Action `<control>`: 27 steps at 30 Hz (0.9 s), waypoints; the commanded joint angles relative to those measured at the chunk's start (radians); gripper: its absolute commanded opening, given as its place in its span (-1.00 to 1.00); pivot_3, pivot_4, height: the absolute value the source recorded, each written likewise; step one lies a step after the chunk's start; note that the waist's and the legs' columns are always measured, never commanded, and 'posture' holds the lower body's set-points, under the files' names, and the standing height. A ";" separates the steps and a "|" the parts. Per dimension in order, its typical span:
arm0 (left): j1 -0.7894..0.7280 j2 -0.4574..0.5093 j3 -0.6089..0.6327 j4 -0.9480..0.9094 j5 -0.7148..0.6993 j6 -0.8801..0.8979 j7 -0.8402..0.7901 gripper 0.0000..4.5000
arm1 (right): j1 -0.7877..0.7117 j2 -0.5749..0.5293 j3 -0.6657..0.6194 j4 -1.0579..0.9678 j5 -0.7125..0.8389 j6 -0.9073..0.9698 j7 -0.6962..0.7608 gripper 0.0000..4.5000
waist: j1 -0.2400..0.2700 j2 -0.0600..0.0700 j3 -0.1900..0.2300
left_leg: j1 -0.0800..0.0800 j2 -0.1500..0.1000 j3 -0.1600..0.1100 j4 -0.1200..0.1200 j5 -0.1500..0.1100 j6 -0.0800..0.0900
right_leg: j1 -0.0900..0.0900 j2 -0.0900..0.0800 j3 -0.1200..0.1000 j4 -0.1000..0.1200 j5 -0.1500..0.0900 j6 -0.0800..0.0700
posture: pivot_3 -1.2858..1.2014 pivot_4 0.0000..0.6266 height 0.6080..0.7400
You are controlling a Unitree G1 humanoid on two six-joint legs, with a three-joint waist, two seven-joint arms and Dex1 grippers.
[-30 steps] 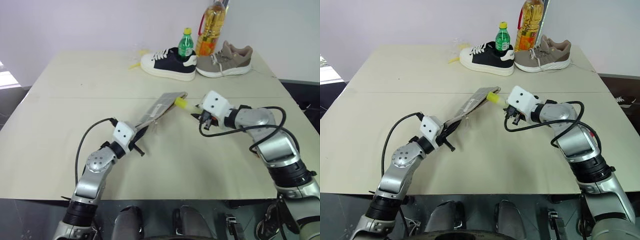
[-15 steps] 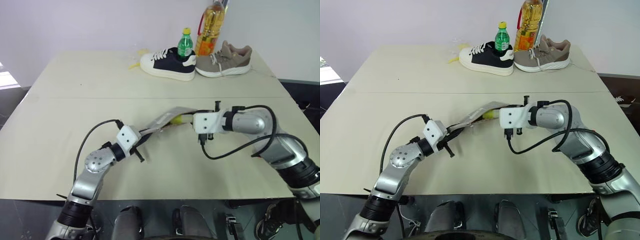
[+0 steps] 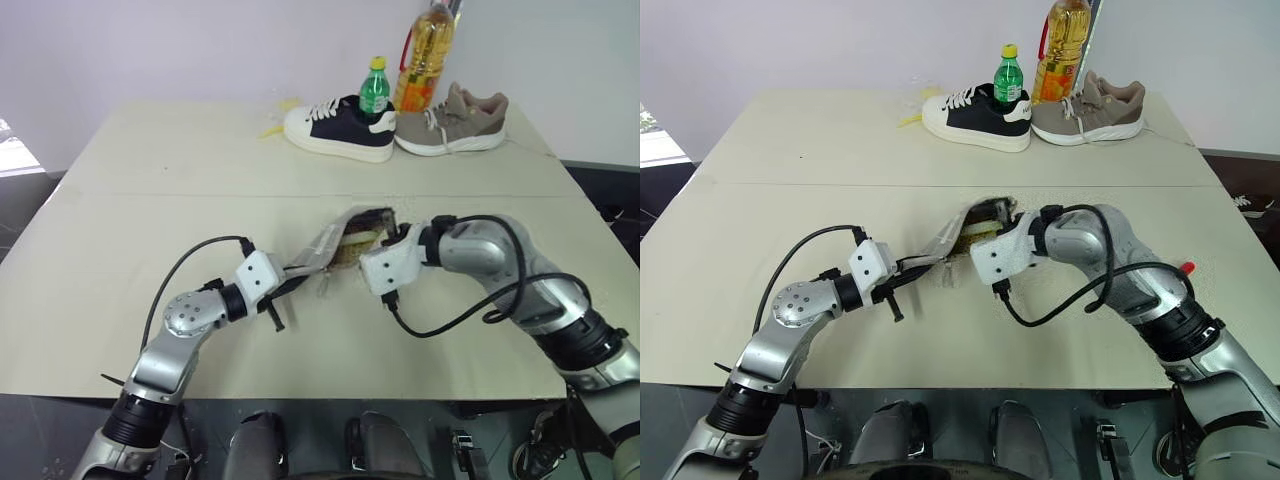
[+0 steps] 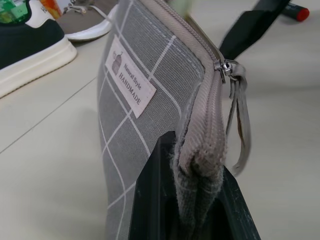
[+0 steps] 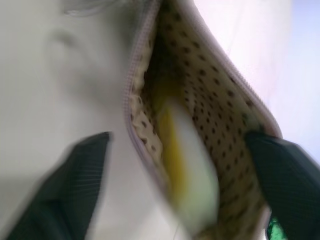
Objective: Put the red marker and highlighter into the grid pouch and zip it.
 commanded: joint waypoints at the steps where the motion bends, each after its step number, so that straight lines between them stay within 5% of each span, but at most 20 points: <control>1: -0.009 -0.023 0.005 0.004 0.006 -0.022 0.031 -1.00 | 0.019 0.018 -0.235 -0.108 0.294 0.271 0.070 0.99 | 0.002 0.000 0.000 | 0.000 0.000 0.000 0.000 0.000 0.000 | 0.000 0.000 0.000 0.000 0.000 0.000 | 0.03 -0.52 0.47; 7: -0.023 -0.057 -0.015 0.062 0.030 -0.057 0.055 -1.00 | 0.094 -0.004 -0.490 -0.094 0.541 0.636 0.059 0.99 | 0.002 -0.001 -0.001 | 0.001 0.000 -0.002 0.000 0.000 0.001 | 0.002 -0.001 -0.001 0.000 0.000 0.000 | 0.03 -0.52 0.47; 12: -0.038 -0.086 -0.033 0.115 0.056 -0.089 0.065 -1.00 | 0.221 -0.093 -0.595 0.069 0.507 0.945 -0.083 0.99 | 0.006 -0.001 -0.001 | 0.001 0.000 -0.002 0.000 -0.001 0.001 | 0.002 -0.003 -0.001 0.000 0.000 -0.001 | 0.03 -0.52 0.47; 17: -0.055 -0.106 -0.039 0.158 0.063 -0.113 0.067 -1.00 | 0.223 -0.029 -0.705 0.089 0.452 1.303 -0.338 0.99 | -0.003 0.003 -0.002 | 0.001 -0.001 -0.001 0.000 -0.001 0.001 | 0.001 -0.002 0.000 0.000 0.000 0.000 | 0.03 -0.52 0.47; 27: -0.074 -0.131 -0.054 0.199 0.063 -0.143 0.052 -1.00 | 0.086 0.206 -0.972 0.164 0.315 1.587 -0.709 0.99 | 0.000 0.004 -0.003 | 0.000 -0.002 -0.001 -0.001 -0.001 0.001 | 0.001 -0.002 0.000 0.000 0.000 0.000 | 0.03 -0.52 0.47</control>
